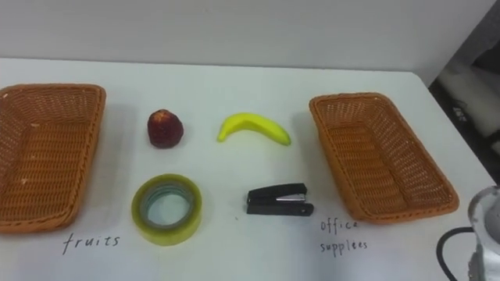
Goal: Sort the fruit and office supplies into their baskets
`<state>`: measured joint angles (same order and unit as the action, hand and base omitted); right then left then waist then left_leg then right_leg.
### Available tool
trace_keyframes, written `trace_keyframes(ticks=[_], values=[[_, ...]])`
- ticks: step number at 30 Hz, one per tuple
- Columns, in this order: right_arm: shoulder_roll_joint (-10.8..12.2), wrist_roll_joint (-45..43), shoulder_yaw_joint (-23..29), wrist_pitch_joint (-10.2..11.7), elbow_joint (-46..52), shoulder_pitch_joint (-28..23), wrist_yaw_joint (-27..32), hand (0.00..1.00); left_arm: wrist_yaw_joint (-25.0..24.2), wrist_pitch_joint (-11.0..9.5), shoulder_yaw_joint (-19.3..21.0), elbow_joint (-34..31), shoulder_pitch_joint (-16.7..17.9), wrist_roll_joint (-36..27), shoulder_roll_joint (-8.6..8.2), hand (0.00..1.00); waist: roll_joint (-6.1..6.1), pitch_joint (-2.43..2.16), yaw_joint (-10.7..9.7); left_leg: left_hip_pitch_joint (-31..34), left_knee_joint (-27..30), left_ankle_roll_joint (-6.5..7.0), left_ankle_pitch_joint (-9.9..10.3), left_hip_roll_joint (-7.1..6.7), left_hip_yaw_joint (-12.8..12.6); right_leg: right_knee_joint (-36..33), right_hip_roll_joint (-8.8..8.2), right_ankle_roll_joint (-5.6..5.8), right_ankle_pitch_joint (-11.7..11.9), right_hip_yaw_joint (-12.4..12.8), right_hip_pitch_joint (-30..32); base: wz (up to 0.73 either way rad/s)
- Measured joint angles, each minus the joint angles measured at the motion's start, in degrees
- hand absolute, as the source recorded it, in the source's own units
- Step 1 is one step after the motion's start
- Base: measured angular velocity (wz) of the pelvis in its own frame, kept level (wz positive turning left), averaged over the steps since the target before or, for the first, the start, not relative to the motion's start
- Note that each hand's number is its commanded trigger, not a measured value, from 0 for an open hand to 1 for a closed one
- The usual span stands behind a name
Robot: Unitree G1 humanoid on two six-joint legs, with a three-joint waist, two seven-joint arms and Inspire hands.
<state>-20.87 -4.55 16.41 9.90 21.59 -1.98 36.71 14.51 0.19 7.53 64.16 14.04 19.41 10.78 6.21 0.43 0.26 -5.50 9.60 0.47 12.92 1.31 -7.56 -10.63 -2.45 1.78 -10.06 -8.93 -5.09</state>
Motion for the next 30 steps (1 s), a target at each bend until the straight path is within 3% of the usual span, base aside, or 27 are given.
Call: trace_keyframes(ticks=[5,9,18,30], values=[[-0.06,-3.46,-4.02,-0.10,-0.10,0.56,-5.06,0.00,-0.41,0.07,-1.01,0.02,0.07,0.17,0.14,0.00,0.00,-0.02,0.78,-0.01,0.25,0.00,0.00,-0.02,0.06,-0.02,-0.05,0.00,0.00,-0.20,-0.06,0.00],[-0.08,-4.13,-6.67,-1.38,-0.11,0.51,-10.90,0.00,-1.77,0.36,-1.06,-0.15,0.13,0.32,0.15,0.00,-0.04,-0.03,1.25,0.13,0.26,0.01,-0.01,-0.06,0.41,0.00,-0.17,0.00,0.00,-0.78,-0.10,0.05],[-0.08,-4.47,-6.78,-2.54,-0.64,0.50,-21.26,0.00,-1.67,0.81,-1.04,-0.24,0.26,0.27,0.04,0.00,-0.80,-0.13,1.23,0.22,0.78,0.01,-0.01,-0.13,1.73,0.08,-0.31,0.00,0.00,-2.25,-0.82,0.07],[-0.08,-4.52,-9.07,-4.42,-3.70,0.51,-30.19,0.00,-1.21,0.87,-1.03,-0.29,-0.36,0.40,0.02,0.00,-0.31,-0.37,1.47,-0.10,0.81,-0.01,-0.02,-0.12,1.72,0.11,-0.32,-0.01,0.01,-2.38,-1.36,0.00]])
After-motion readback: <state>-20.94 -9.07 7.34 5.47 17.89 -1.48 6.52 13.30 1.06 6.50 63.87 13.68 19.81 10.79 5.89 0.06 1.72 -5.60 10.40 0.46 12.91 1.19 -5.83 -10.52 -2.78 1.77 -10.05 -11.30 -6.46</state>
